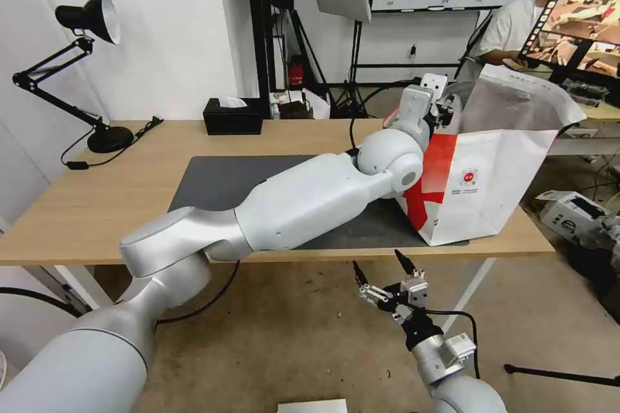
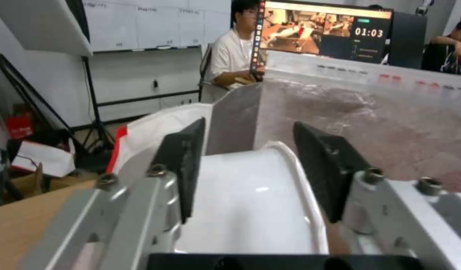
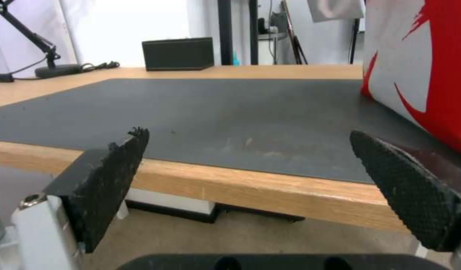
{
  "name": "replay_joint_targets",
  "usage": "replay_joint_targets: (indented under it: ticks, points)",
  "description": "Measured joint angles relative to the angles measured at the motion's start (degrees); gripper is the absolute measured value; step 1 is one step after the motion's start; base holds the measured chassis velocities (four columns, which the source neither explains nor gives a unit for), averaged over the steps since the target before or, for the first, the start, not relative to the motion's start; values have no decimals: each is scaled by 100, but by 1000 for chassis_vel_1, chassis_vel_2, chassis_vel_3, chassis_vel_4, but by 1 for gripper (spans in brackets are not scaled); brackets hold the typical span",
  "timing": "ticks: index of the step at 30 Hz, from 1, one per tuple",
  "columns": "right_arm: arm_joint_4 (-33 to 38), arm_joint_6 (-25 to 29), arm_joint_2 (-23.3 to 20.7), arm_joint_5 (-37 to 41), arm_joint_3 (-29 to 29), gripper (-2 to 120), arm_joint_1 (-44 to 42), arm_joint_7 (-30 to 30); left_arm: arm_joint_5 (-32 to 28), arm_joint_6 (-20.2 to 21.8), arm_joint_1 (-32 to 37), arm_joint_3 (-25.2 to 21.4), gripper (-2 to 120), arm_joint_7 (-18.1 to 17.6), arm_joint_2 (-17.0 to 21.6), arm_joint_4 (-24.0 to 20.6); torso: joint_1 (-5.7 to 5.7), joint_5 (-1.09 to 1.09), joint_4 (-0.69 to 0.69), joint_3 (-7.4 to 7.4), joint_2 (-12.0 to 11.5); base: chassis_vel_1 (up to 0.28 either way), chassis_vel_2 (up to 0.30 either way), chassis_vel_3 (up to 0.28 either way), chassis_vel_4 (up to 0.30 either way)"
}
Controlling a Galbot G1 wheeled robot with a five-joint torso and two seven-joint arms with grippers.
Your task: Pick up the trash from the table and place it into the takeout bag.
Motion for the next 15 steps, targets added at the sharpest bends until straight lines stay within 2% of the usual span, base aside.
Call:
replay_joint_targets:
  ticks: [3,4,5,8,9,11,15]
  points:
    - [0,0,0,0,0,100,0,0,-19,-22,11,-35,68,0,3,-5,0,0,0,0,0,0,0,0,0]
    - [0,0,0,0,0,100,0,0,-29,-42,11,-57,74,0,11,-22,0,0,0,0,0,0,0,0,0]
    - [0,0,0,0,0,100,0,0,-29,-42,11,-57,74,0,11,-22,0,0,0,0,0,0,0,0,0]
    - [0,0,0,0,0,100,0,0,-30,-168,-19,-89,89,-12,49,-63,0,0,0,0,0,0,0,0,0]
    - [0,0,0,0,0,100,0,0,-30,-168,-19,-89,89,-12,49,-63,0,0,0,0,0,0,0,0,0]
    - [0,0,0,0,0,100,0,0,14,-282,-48,-102,97,-38,99,-110,0,0,0,0,0,0,0,0,0]
    - [0,0,0,0,0,100,0,0,108,-433,-132,-109,100,-125,311,-295,0,0,-1,0,0,0,0,0,0]
